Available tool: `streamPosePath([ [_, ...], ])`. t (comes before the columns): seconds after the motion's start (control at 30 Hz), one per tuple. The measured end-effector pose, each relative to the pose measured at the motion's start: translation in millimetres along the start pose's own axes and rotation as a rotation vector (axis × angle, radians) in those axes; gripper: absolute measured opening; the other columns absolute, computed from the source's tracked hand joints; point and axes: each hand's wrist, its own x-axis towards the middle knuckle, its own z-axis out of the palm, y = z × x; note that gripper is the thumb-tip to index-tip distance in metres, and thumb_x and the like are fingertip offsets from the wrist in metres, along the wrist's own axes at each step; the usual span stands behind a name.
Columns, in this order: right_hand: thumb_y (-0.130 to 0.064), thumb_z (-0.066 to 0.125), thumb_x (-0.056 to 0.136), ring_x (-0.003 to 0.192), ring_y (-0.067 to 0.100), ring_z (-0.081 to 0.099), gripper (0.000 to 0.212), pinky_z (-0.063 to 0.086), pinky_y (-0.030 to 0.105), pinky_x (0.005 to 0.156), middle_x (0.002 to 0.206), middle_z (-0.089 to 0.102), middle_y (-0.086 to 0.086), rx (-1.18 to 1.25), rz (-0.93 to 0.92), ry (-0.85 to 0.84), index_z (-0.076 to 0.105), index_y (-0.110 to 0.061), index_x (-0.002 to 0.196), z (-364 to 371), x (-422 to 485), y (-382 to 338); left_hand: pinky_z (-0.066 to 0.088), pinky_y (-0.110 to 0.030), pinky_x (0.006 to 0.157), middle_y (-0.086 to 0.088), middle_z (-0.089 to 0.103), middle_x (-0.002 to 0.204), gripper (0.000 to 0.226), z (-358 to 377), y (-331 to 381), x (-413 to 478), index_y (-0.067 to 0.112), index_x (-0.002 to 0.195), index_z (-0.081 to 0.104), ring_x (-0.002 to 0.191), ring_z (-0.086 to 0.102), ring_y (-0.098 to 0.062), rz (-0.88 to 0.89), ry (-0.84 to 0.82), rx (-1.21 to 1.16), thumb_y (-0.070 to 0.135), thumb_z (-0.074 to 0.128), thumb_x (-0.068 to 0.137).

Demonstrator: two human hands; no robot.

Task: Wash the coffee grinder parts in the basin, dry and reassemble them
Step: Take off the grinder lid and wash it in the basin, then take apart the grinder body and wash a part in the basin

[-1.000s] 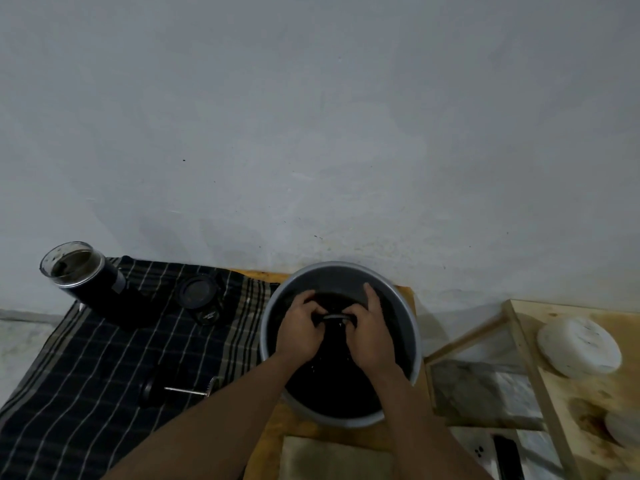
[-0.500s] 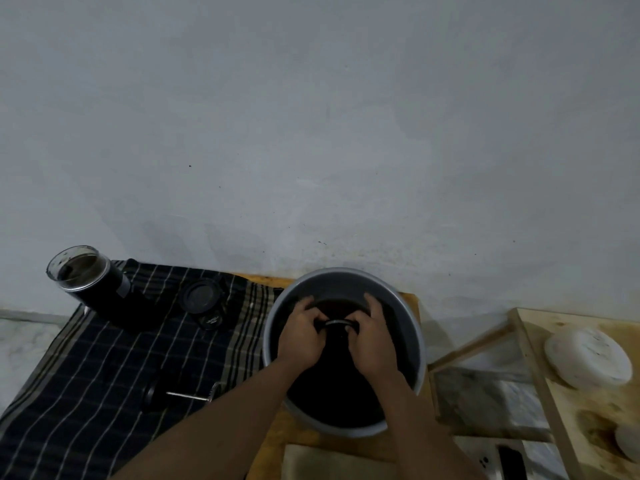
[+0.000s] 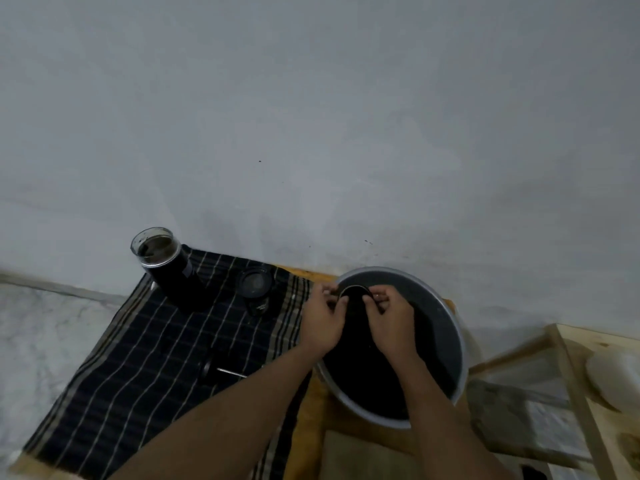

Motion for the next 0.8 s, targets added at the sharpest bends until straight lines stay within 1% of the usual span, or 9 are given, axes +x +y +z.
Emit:
streamPosePath([
  [0.1, -0.011, 0.072, 0.091, 0.077, -0.003, 0.059, 0.009, 0.043, 0.003, 0.067, 0.086, 0.065, -0.005, 0.065, -0.045, -0.097, 0.067, -0.017, 0.095, 40, -5, -41, 0.048, -0.011, 0.067, 0.01, 0.064, 0.085, 0.008, -54, -13, -9, 0.014, 0.102, 0.058, 0.078, 0.063, -0.004, 0.017, 0.181, -0.027, 0.014, 0.065, 0.098],
  [0.23, -0.017, 0.072, 0.092, 0.081, 0.002, 0.062, 0.011, 0.044, 0.004, 0.067, 0.092, 0.068, -0.003, 0.094, -0.005, -0.297, 0.069, -0.019, 0.102, 111, -27, -89, 0.047, -0.006, 0.066, 0.008, 0.066, 0.085, 0.005, -140, -51, -16, 0.012, 0.1, 0.066, 0.074, 0.062, 0.004, -0.023, 0.276, 0.022, 0.008, 0.067, 0.096],
  [0.33, -0.019, 0.068, 0.095, 0.093, 0.012, 0.067, 0.023, 0.05, 0.017, 0.078, 0.105, 0.071, 0.003, 0.02, 0.046, -0.418, 0.071, -0.011, 0.117, 163, -47, -107, 0.045, -0.008, 0.074, -0.003, 0.068, 0.097, 0.011, -193, -83, -17, 0.009, 0.104, 0.072, 0.081, 0.063, -0.005, -0.083, 0.311, 0.111, 0.008, 0.069, 0.093],
  [0.4, -0.018, 0.065, 0.097, 0.103, 0.019, 0.069, 0.029, 0.053, 0.025, 0.085, 0.112, 0.073, 0.007, 0.015, 0.105, -0.48, 0.069, -0.007, 0.123, 193, -60, -118, 0.051, -0.022, 0.084, -0.006, 0.072, 0.101, 0.017, -221, -104, -16, 0.007, 0.109, 0.074, 0.09, 0.068, -0.015, -0.17, 0.259, 0.123, 0.006, 0.068, 0.093],
  [0.47, -0.016, 0.061, 0.099, 0.11, 0.02, 0.067, 0.031, 0.05, 0.022, 0.088, 0.122, 0.071, 0.009, -0.024, 0.144, -0.524, 0.067, -0.006, 0.129, 217, -66, -126, 0.054, -0.031, 0.091, -0.006, 0.074, 0.102, 0.023, -242, -123, -12, 0.005, 0.114, 0.074, 0.099, 0.071, -0.021, -0.268, 0.174, 0.095, 0.001, 0.064, 0.093],
  [0.53, -0.015, 0.054, 0.102, 0.112, 0.02, 0.065, 0.036, 0.049, 0.023, 0.087, 0.131, 0.067, 0.007, -0.07, 0.205, -0.591, 0.062, -0.008, 0.135, 236, -68, -128, 0.051, -0.026, 0.09, -0.008, 0.075, 0.108, 0.031, -256, -139, -10, 0.005, 0.119, 0.073, 0.105, 0.071, -0.023, -0.349, 0.1, 0.12, 0.0, 0.061, 0.092],
  [0.6, -0.02, 0.048, 0.102, 0.118, 0.022, 0.061, 0.038, 0.047, 0.03, 0.099, 0.137, 0.061, 0.004, -0.13, 0.26, -0.682, 0.057, -0.014, 0.139, 251, -69, -128, 0.048, -0.023, 0.084, -0.011, 0.075, 0.112, 0.033, -267, -153, -8, 0.006, 0.123, 0.071, 0.105, 0.07, -0.025, -0.435, 0.066, 0.148, 0.003, 0.06, 0.092],
  [0.7, -0.027, 0.042, 0.103, 0.13, 0.027, 0.05, 0.034, 0.024, 0.054, 0.119, 0.139, 0.059, -0.001, -0.293, 0.311, -0.795, 0.06, -0.028, 0.132, 266, -68, -127, 0.054, -0.031, 0.079, -0.016, 0.075, 0.105, 0.035, -272, -174, -7, 0.005, 0.125, 0.069, 0.095, 0.072, -0.031, -0.558, 0.032, 0.105, 0.004, 0.058, 0.092],
  [0.8, -0.025, 0.038, 0.105, 0.133, 0.03, 0.047, 0.035, 0.014, 0.057, 0.117, 0.136, 0.06, -0.001, -0.375, 0.333, -0.821, 0.063, -0.03, 0.13, 276, -69, -124, 0.059, -0.045, 0.082, -0.021, 0.076, 0.102, 0.037, -273, -189, -3, 0.005, 0.127, 0.067, 0.099, 0.071, -0.041, -0.638, -0.047, 0.075, 0.005, 0.06, 0.091],
])
